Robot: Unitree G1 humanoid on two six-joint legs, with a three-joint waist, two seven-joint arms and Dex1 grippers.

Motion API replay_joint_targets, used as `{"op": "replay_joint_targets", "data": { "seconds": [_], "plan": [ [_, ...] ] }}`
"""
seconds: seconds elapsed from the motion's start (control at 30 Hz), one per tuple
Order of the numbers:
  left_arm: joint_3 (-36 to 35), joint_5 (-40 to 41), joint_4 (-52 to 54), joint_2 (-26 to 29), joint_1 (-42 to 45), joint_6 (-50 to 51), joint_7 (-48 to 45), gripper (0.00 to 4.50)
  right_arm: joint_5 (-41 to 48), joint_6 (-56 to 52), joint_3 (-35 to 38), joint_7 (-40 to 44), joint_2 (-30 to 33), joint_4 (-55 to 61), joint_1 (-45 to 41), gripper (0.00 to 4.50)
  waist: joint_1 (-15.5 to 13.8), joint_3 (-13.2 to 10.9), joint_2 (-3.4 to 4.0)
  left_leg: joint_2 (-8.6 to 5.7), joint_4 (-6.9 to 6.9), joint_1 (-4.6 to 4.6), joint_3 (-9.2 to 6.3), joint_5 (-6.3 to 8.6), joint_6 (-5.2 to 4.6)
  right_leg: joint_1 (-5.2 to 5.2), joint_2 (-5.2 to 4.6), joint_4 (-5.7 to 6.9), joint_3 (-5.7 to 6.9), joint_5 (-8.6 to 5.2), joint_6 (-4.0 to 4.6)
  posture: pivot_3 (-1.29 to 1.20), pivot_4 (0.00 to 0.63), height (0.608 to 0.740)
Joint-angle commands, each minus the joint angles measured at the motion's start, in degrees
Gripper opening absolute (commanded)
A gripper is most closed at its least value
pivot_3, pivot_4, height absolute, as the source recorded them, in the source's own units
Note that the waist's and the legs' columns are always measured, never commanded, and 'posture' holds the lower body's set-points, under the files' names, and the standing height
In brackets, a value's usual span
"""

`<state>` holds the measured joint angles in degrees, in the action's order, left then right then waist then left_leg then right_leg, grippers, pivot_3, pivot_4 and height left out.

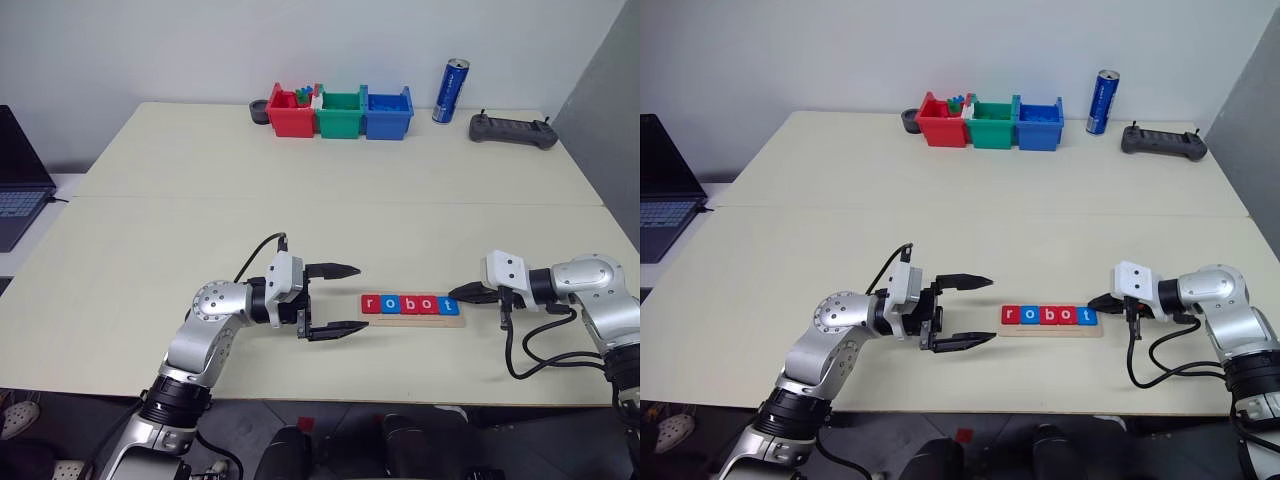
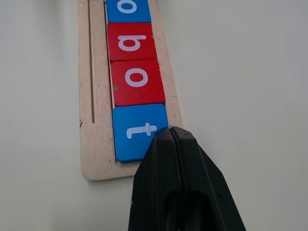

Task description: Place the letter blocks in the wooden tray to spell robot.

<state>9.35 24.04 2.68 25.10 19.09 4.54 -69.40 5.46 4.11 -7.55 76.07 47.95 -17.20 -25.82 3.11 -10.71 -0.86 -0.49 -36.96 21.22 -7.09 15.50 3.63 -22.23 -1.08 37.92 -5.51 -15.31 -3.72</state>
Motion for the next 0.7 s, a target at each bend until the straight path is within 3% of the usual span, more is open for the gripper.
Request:
{"op": "replay_joint_targets", "data": {
  "seconds": [0.03,0.2,0.3,0.5,0.63,0.67,0.7],
  "plan": [
    [-0.2,0.1,1.3,0.1,0.3,-1.0,-0.1,4.5,1.1,-0.5,1.3,0.0,0.7,1.3,-0.3,0.02,0.0,0.0,0.0,0.0,0.0,0.0,0.0,0.0,0.0,0.0,0.0,0.0,0.0,0.0,0.0,0.0,0.15,0.74],
    [-0.2,0.1,1.6,0.2,0.2,-0.8,-0.2,4.5,3.4,-2.9,3.0,2.1,2.8,2.5,-0.7,0.02,0.0,0.0,0.0,0.0,0.0,0.0,0.0,0.0,0.0,0.0,0.0,0.0,0.0,0.0,0.0,0.0,0.15,0.74],
    [-0.5,0.1,1.6,0.5,0.0,-0.9,-0.2,4.5,6.7,-6.1,5.1,2.8,4.1,6.1,1.0,0.6,-0.1,0.0,0.0,0.0,0.0,0.0,0.0,0.0,0.0,0.0,0.0,0.0,0.0,0.0,0.0,0.0,0.15,0.74],
    [-1.4,-0.1,2.0,1.5,-1.6,-0.5,1.1,4.5,13.8,-10.8,14.2,-1.8,3.8,13.1,7.5,2.7,-0.2,0.0,0.0,0.0,0.0,0.01,-0.01,0.0,0.0,0.01,0.0,0.0,0.0,0.0,0.0,0.0,0.15,0.74],
    [-1.9,0.0,2.7,2.3,-3.0,-0.5,1.6,4.5,16.1,-9.1,18.5,-2.5,3.1,21.8,20.9,4.16,-0.7,0.0,0.0,0.02,0.03,0.04,-0.1,0.01,-0.01,0.02,0.02,-0.01,0.08,-0.01,0.0,0.0,0.15,0.74],
    [-2.0,0.0,2.8,2.4,-3.1,-0.2,2.1,4.5,16.2,-8.6,18.8,-2.7,2.8,22.9,22.6,4.47,-0.8,0.0,0.0,0.01,0.03,0.05,-0.1,0.01,-0.01,0.01,0.02,-0.01,0.09,-0.01,0.0,0.0,0.15,0.74],
    [-2.1,-0.8,2.7,2.5,-3.2,-0.7,2.9,4.5,16.3,-8.0,19.1,-3.2,2.4,23.7,23.9,4.47,-0.9,0.0,0.0,0.01,0.0,0.05,-0.07,0.01,-0.01,0.0,0.01,-0.01,0.06,-0.01,-0.01,0.0,0.15,0.74]
  ]
}}
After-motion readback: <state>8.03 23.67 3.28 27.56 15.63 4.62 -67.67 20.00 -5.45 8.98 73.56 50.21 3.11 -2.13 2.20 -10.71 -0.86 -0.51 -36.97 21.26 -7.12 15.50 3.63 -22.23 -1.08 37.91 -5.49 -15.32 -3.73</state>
